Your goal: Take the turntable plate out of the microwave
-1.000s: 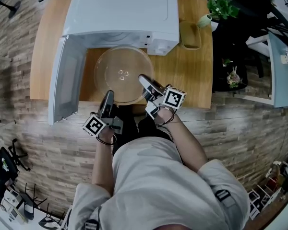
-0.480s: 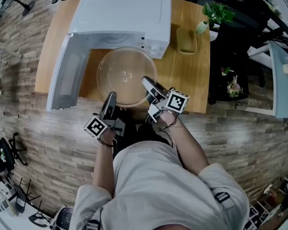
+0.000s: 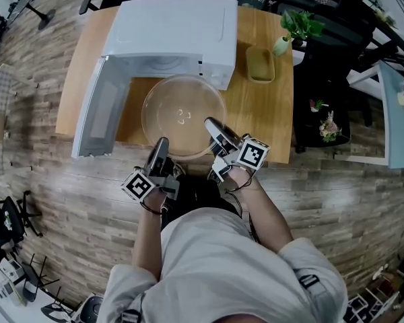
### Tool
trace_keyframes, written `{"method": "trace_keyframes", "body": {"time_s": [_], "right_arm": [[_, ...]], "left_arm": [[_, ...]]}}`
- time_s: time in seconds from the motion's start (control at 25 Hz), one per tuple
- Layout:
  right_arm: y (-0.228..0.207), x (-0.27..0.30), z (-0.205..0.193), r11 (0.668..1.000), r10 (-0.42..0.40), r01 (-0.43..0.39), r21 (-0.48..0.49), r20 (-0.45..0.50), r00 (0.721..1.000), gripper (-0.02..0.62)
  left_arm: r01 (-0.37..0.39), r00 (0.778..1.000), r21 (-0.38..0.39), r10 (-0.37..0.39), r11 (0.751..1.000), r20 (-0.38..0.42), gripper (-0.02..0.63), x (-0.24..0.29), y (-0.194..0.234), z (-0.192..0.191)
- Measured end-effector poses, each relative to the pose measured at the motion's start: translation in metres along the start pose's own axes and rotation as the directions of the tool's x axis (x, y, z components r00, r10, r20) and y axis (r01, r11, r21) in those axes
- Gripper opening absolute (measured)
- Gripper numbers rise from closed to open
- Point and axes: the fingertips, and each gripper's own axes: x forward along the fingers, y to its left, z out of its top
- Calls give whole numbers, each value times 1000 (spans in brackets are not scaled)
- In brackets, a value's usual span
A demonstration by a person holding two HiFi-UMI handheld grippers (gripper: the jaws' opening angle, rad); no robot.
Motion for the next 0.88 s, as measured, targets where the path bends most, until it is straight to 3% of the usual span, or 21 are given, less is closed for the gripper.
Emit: {"method": "trace_keyframes", "body": {"time_s": [0.16, 0.36, 0.52, 0.68, 0.88], "right_arm": [[5, -6, -2, 1000, -11, 11, 2, 21, 1000, 60], [13, -16, -8, 1000, -29, 30, -6, 58, 998, 61], [26, -19, -16, 1000, -26, 25, 11, 83, 996, 64], [39, -18, -15, 1000, -8, 6, 13, 102, 995, 64], [50, -15, -9, 999, -20, 24, -36, 101, 995, 66]], "left_arm": [[-18, 1000, -22, 17, 1000, -25, 89, -6, 1, -2], [101, 993, 75, -95, 992, -74, 89, -6, -20, 5], [34, 994, 38, -30, 999, -105, 89, -19, -12, 5], [148, 984, 73, -140, 986, -112, 88, -14, -38, 14], [170, 981, 73, -162, 983, -106, 87, -18, -45, 22]]}}
